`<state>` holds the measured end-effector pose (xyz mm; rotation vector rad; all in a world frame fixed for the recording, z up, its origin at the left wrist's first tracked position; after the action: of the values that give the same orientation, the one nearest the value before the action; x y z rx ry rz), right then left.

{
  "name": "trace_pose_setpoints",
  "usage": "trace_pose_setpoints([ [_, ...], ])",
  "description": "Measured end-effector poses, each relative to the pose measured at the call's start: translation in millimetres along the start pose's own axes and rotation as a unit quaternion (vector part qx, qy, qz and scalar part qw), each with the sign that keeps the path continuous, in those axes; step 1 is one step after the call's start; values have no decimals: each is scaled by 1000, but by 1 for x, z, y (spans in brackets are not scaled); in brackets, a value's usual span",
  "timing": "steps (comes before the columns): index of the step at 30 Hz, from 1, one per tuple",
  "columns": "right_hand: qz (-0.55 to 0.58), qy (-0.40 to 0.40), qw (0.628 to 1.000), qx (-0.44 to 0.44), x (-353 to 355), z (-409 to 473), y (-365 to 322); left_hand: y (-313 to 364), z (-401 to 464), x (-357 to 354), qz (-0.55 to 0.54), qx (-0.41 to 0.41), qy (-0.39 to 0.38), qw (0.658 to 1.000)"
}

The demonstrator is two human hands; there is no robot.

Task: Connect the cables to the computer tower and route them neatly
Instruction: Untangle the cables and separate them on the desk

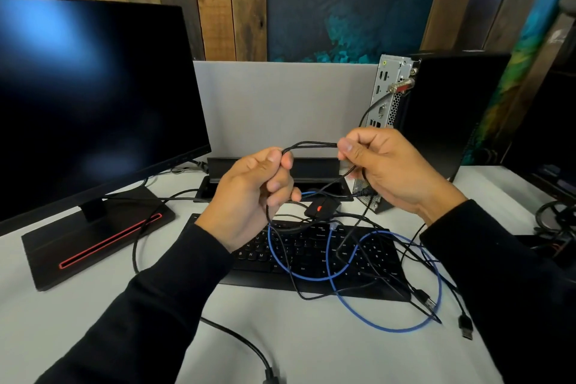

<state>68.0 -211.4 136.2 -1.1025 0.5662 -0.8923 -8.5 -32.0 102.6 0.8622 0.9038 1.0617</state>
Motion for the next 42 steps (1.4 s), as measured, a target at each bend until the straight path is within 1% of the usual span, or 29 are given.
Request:
trace_pose_setpoints([
  [2, 92, -24, 995, -28, -2, -2, 6, -4, -1, 6, 31, -6, -7, 999],
  [4, 199, -34, 977, -64, -7, -6, 15, -9, -1, 11, 47, -4, -8, 999],
  [6, 219, -32, 973, -69, -13, -7, 23, -11, -2, 14, 38, 0, -9, 999],
  [8, 191, -28, 979, -59, -15, -7, 27, -12, -2, 14, 8, 7, -8, 1000],
  [11, 116, -18, 993, -23, -12, -2, 27, -14, 1, 12, -32, 34, 9, 999],
  [13, 76, -12, 997, 10, -12, -1, 27, -13, 3, 12, -21, 58, 26, 998],
  [15, 37, -1, 999, 33, -14, -4, 27, -11, 2, 12, 16, 68, 43, 997],
  [17, -15, 11, 999, 48, -14, -6, 26, -9, 1, 11, 33, 57, 38, 997],
  [19, -61, 29, 997, 48, -11, -9, 25, -11, -1, 11, 19, 53, 17, 998],
  [22, -82, 56, 994, 41, -5, -10, 27, -17, -1, 8, 5, 44, -19, 999],
  [24, -95, 72, 992, 37, -5, -11, 32, -20, 1, 4, -17, 55, -19, 998],
  [25, -127, 82, 988, 41, -6, -11, 33, -21, 1, 0, -32, 61, -14, 998],
  [27, -218, 107, 969, 55, -6, -14, 33, -21, 2, -2, -55, 55, 6, 997],
  [28, -244, 113, 962, 56, -6, -16, 32, -20, 2, -1, -63, 45, 24, 997],
  [30, -247, 98, 963, 54, -10, -20, 30, -19, 3, 4, -80, 34, 69, 994],
  [33, -250, 81, 963, 63, -15, -26, 30, -22, 3, 9, -119, 40, 124, 984],
  [36, -257, 76, 963, 24, -14, -32, 42, -23, 3, 19, -162, 45, 153, 974],
  [38, -233, 80, 969, -33, -6, -40, 56, -21, 4, 32, -175, 41, 167, 969],
  [39, -183, 80, 977, -71, -2, -43, 64, -20, 3, 39, -176, 37, 173, 969],
  [40, -98, 77, 986, -113, -2, -46, 69, -19, 3, 44, -169, 38, 176, 969],
  [41, -7, 72, 985, -154, -5, -48, 72, -19, 2, 48, -156, 43, 176, 971],
  [42, 54, 72, 980, -177, -8, -48, 71, -20, 2, 48, -140, 50, 171, 974],
])
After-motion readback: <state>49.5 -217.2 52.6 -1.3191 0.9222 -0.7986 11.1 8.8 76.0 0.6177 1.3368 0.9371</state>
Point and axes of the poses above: each hand's wrist, its own z-axis towards the middle knuckle, its own x-axis out of the back of the hand, y = z × x, the point moved 5 cm from there along z, towards the middle knuckle, and after that the axes turned 10 degrees about z, right-handed, at the moved point
